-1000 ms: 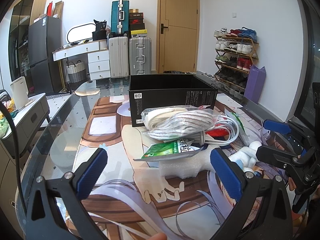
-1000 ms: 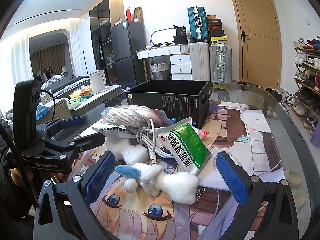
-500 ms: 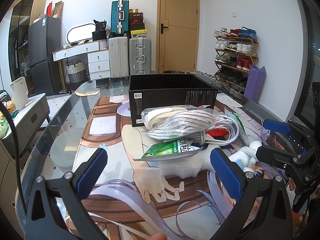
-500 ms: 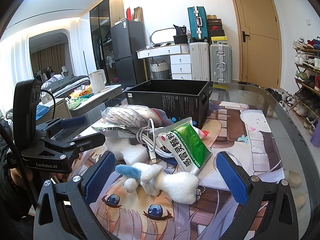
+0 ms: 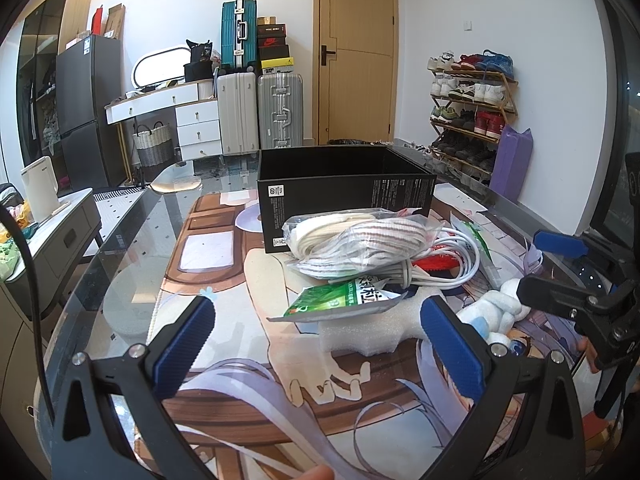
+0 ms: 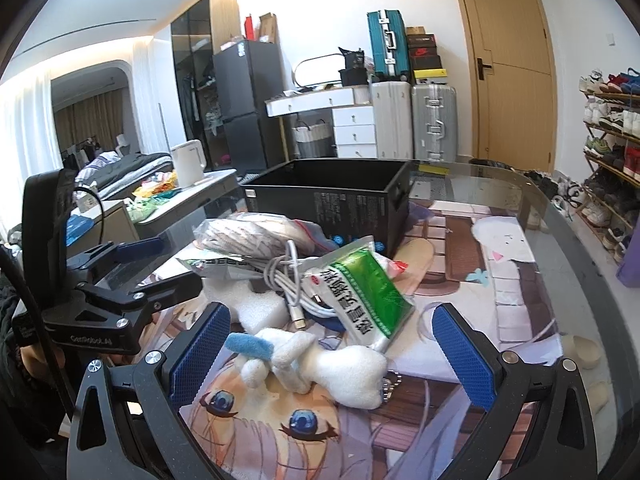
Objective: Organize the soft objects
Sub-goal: 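Close the right tool on the white plush toy while the left tool grasps the clear plastic bag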
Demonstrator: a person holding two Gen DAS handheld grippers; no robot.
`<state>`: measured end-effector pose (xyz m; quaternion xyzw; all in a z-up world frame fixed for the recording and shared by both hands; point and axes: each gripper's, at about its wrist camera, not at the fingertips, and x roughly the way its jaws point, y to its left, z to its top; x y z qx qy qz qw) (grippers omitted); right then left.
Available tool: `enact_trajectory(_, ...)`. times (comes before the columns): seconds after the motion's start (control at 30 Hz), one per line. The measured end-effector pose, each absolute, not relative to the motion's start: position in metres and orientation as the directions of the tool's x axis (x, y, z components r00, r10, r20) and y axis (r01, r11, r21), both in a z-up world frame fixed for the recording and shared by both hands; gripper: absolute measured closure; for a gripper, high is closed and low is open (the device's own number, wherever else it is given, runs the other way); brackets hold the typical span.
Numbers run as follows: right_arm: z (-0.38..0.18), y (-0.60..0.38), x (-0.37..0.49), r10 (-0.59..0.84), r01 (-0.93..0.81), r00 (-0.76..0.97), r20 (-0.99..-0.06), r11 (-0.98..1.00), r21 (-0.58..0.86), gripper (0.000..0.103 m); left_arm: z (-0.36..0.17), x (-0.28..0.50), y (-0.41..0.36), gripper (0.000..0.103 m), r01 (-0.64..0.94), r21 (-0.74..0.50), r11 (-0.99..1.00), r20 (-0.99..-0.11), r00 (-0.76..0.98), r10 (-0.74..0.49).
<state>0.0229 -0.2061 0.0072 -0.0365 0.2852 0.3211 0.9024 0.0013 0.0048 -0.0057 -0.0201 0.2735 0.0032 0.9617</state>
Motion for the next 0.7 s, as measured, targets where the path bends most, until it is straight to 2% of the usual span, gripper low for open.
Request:
enact_trajectory(0.2, 0.008, -0.212, 0.025, 0.564, -0.588, 0.608, -0.559, 0.793, 0.161, 0.0, -0.004, 0.002, 0.006, 0.0, -0.027, -0.027, 0.999, -0.533, 0.846, 0.009)
enact_trajectory(0.37, 0.0, -0.206, 0.028, 0.512, -0.572, 0.595, -0.619, 0.812, 0.121, 0.0, -0.001, 0.003, 0.007, 0.0, -0.036, -0.012, 0.999, -0.542, 0.84, 0.024)
enact_trajectory(0.7, -0.02, -0.203, 0.042, 0.46, -0.524, 0.544, -0.701, 0.839, 0.143, 0.0, -0.005, 0.009, 0.009, 0.0, -0.024, -0.041, 0.999, -0.577, 0.816, -0.004)
